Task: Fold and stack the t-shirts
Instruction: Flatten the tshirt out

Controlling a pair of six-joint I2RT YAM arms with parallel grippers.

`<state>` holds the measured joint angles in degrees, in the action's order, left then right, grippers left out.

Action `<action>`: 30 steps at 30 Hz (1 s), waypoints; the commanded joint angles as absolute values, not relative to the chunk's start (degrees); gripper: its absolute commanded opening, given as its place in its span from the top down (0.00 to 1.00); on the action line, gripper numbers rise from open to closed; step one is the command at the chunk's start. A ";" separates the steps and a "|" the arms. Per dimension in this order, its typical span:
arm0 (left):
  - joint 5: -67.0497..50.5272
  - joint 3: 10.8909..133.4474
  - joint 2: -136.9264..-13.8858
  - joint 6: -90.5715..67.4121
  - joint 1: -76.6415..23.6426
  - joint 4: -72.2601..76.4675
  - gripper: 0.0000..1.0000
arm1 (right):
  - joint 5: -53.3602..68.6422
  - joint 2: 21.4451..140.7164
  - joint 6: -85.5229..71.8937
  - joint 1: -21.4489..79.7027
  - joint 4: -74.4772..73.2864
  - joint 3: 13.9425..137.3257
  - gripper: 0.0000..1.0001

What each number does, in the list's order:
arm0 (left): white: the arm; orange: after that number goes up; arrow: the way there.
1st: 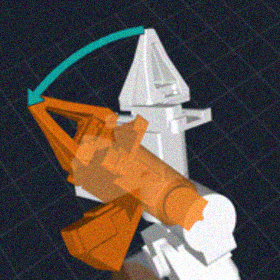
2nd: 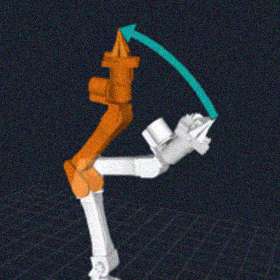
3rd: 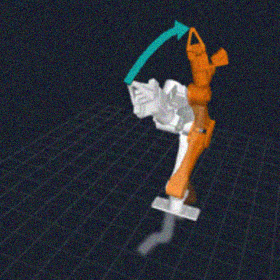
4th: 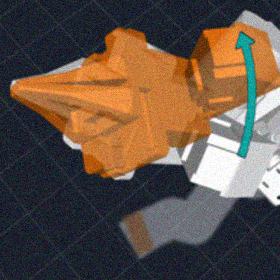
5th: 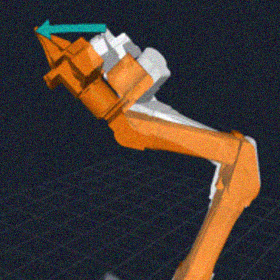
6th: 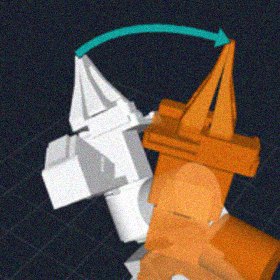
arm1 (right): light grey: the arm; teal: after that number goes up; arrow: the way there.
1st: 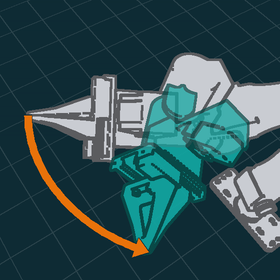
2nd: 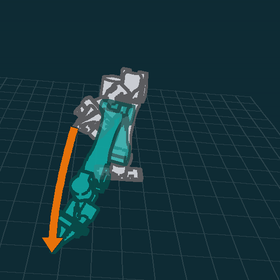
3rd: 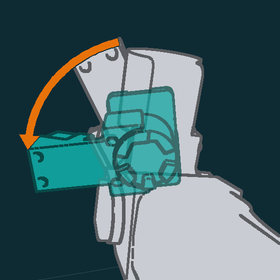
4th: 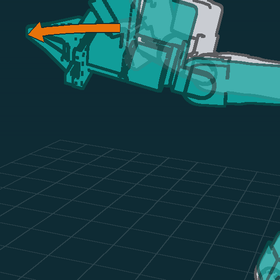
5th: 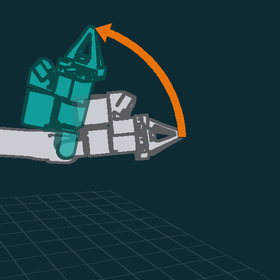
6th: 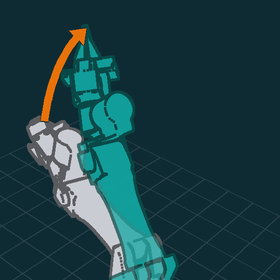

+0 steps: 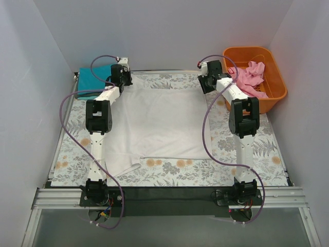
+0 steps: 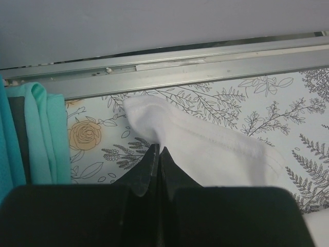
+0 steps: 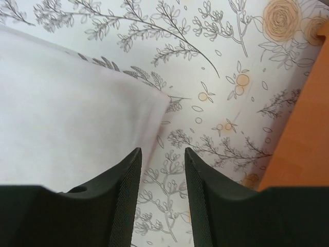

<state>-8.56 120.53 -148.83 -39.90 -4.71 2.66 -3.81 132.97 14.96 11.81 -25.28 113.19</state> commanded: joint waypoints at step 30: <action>-4.83 121.20 -149.50 -39.38 -4.83 7.03 1.00 | -15.55 137.72 18.45 10.55 -20.04 114.87 0.99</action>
<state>-6.00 118.78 -149.08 -39.88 -4.84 5.39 -12.25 138.10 16.08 10.87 -20.78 113.65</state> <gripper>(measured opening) 0.018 0.018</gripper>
